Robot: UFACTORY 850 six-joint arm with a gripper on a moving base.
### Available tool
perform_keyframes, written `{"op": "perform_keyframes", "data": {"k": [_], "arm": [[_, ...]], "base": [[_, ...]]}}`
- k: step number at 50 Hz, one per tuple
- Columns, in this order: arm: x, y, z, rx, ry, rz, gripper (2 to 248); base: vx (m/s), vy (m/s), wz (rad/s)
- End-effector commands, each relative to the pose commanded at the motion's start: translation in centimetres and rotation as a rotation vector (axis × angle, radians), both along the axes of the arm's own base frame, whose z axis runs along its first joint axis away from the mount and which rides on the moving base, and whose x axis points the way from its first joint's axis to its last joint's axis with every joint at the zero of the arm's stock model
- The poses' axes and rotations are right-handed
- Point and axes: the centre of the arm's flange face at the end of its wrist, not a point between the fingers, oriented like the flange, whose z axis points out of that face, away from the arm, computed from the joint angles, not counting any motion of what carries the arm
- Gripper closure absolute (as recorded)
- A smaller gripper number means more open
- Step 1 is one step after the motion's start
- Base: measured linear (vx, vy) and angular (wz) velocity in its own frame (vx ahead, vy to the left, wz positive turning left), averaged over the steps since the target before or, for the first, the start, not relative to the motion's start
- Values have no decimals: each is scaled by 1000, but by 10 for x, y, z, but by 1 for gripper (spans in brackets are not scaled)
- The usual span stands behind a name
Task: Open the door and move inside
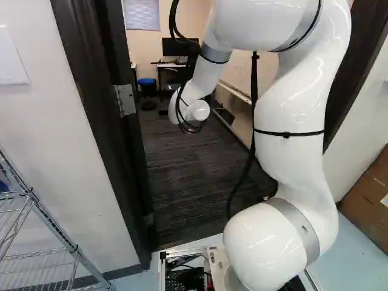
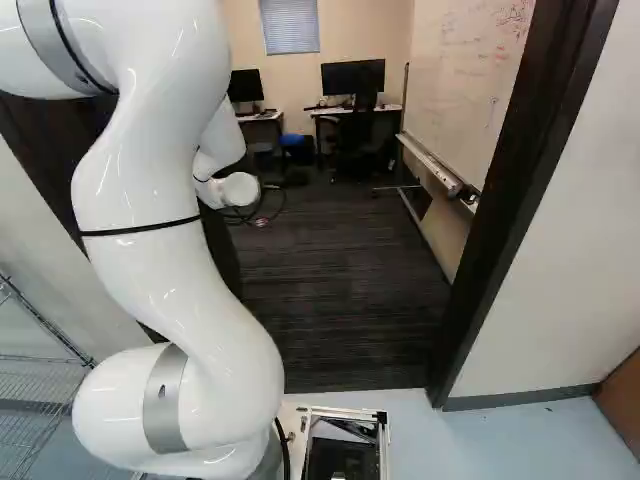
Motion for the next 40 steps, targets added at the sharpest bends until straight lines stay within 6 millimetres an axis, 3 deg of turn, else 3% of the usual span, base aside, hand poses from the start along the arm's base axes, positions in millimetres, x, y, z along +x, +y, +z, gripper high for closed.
{"op": "perform_keyframes", "data": {"k": [40], "arm": [[-45, -66, 4, 27, 30, -161, 3]], "base": [[0, 0, 0]]}}
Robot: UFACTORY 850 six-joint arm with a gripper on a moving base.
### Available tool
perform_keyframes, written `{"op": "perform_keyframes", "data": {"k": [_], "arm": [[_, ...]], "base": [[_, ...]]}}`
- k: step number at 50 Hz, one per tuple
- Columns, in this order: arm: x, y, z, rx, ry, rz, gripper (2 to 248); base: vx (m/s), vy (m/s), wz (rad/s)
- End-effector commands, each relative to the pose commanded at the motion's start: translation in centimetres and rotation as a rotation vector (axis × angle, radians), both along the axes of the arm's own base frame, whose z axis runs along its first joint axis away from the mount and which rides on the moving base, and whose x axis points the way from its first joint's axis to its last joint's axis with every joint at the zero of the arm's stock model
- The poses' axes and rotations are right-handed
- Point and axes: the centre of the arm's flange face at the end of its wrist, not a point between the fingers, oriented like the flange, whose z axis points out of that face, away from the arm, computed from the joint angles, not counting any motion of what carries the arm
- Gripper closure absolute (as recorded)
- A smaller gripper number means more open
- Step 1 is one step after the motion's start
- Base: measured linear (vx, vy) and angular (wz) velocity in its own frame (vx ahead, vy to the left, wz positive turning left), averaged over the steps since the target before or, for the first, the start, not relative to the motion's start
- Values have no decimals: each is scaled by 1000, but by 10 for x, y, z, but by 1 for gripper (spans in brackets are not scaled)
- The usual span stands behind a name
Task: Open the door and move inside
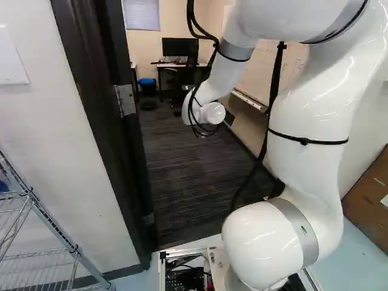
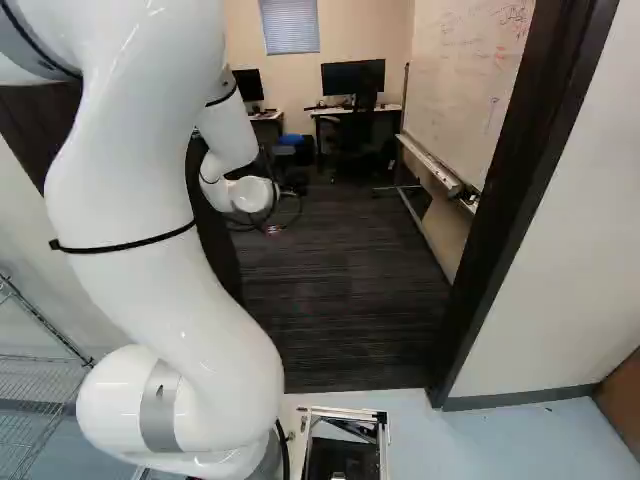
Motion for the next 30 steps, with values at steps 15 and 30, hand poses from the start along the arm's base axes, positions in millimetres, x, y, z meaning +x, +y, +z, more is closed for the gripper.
{"op": "perform_keyframes", "data": {"k": [15, 30], "arm": [[-24, -20, 1, -1, 8, -35, 3], [-49, -38, 2, -1, 14, -71, 3]], "base": [[0, 0, 0], [0, 0, 0]]}}
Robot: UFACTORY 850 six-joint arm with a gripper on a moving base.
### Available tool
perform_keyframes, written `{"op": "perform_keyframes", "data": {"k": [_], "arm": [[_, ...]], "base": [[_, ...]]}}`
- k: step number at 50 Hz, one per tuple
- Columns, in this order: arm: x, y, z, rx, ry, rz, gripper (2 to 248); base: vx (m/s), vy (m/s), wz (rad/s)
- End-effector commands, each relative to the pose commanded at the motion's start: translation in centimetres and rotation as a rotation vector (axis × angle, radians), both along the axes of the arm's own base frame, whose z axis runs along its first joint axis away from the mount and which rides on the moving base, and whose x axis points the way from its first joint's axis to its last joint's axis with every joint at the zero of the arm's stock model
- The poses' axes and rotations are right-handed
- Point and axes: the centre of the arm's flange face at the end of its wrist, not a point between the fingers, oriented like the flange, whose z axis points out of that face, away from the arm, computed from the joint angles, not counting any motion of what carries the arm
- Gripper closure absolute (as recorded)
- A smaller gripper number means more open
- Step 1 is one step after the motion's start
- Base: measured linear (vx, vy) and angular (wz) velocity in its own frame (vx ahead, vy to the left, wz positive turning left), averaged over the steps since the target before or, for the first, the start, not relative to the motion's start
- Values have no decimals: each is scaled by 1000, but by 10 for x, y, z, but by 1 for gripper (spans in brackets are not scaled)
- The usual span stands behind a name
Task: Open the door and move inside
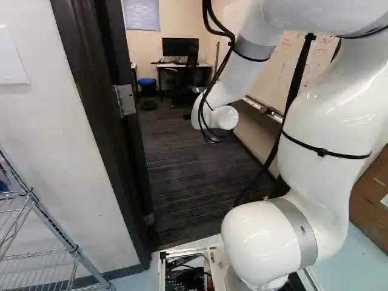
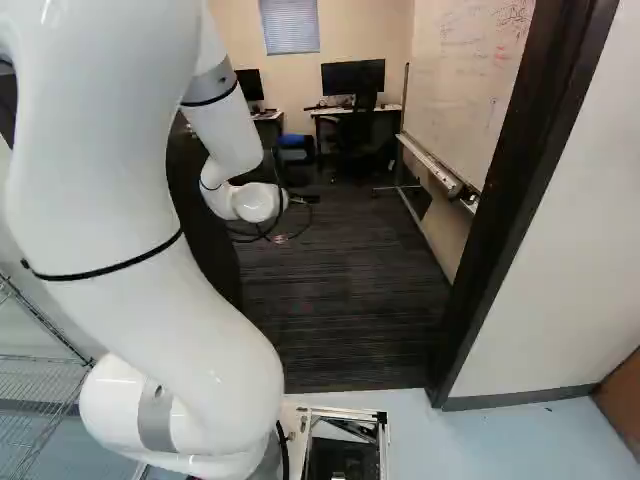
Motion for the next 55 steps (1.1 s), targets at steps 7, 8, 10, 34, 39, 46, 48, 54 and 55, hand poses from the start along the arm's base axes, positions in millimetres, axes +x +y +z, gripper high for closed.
{"op": "perform_keyframes", "data": {"k": [7, 8, 10, 34, 39, 46, 48, 54, 55], "arm": [[-13, -7, 0, 0, 2, -15, 3], [-14, -8, 0, 0, 2, -17, 3], [-18, -10, 0, 0, 3, -21, 3], [-29, -12, -1, -2, -3, -26, 3], [-34, -13, -1, -4, -6, -27, 3], [-42, -14, -2, -6, -12, -28, 3], [-45, -14, -3, -6, -14, -29, 3], [-54, -15, -4, -9, -20, -31, 3], [-56, -16, -4, -10, -21, -32, 3]], "base": [[0, 0, 0], [0, 0, 0], [0, 0, 0], [0, 0, 0], [0, 0, 0], [0, 0, 0], [0, 0, 0], [0, 0, 0], [0, 0, 0]]}}
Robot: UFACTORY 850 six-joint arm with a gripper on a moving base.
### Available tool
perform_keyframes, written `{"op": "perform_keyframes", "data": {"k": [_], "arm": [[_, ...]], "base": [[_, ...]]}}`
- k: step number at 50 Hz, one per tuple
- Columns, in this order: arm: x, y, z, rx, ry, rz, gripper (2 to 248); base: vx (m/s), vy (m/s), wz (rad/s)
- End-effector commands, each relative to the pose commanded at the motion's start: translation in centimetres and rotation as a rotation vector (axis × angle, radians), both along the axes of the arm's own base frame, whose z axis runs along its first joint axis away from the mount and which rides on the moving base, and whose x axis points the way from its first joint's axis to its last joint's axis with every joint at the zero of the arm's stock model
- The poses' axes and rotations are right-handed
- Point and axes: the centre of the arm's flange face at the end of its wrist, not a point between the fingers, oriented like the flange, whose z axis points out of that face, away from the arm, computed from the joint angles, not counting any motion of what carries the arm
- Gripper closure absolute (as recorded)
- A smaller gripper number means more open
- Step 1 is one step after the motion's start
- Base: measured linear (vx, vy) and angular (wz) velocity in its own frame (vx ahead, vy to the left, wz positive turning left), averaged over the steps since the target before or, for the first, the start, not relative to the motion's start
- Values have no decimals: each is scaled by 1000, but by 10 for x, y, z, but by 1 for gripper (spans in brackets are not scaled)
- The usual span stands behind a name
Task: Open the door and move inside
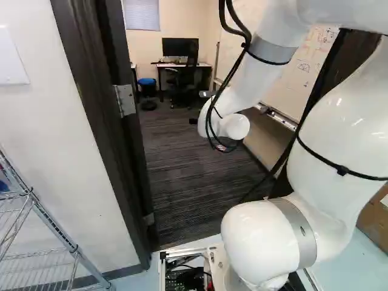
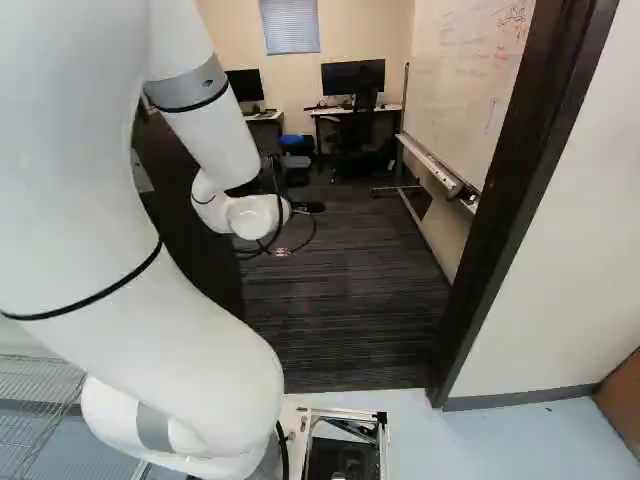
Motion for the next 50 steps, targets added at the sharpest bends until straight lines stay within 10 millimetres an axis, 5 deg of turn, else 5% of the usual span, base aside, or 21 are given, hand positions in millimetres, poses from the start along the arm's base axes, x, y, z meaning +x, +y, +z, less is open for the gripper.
{"op": "perform_keyframes", "data": {"k": [50], "arm": [[-97, -10, -23, -31, -65, -25, 3]], "base": [[0, 0, 0]]}}
